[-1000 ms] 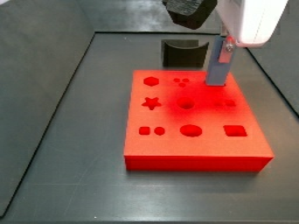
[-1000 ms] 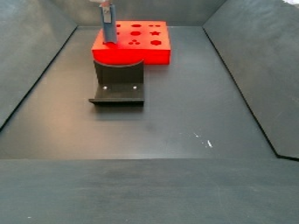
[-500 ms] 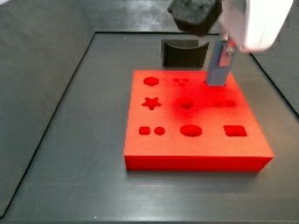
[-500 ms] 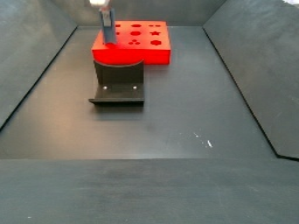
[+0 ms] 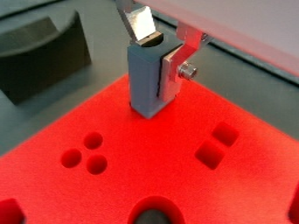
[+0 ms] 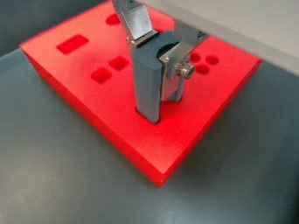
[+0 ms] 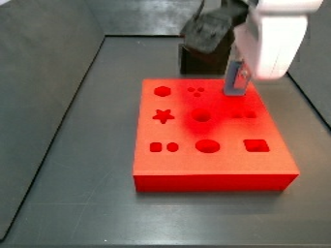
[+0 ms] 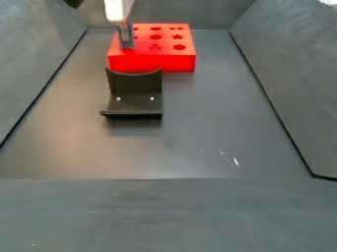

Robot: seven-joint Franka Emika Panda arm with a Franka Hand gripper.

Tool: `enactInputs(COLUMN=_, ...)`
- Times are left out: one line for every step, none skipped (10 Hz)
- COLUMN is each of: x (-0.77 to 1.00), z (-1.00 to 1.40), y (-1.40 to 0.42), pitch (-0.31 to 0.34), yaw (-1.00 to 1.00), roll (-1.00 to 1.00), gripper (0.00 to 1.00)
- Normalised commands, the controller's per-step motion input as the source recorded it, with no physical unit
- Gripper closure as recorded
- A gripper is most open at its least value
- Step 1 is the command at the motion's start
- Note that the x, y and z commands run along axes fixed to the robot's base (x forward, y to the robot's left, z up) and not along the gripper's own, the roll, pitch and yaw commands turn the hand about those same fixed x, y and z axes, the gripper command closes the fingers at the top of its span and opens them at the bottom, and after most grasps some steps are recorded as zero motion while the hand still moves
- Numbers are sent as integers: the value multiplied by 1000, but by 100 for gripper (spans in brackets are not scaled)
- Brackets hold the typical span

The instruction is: Insert the arch object.

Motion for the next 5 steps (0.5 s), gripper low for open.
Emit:
enactInputs(x=469, z=-763, y=-154, pitch=0, yaw=-177, roll=147, gripper=100)
enactInputs(x=477, z=-697, y=-151, pitch=0, yaw=-163, roll=130, gripper=100)
enactInputs(x=243, z=-591, y=-100, pitch=-3, yaw=-163, roll=126, gripper=100)
enactInputs(x=0, z=-49, y=0, pitch=0, yaw=0, roll=0, gripper=100)
enactInputs(x=0, z=0, y=0, pitch=0, yaw=0, roll=0, gripper=100)
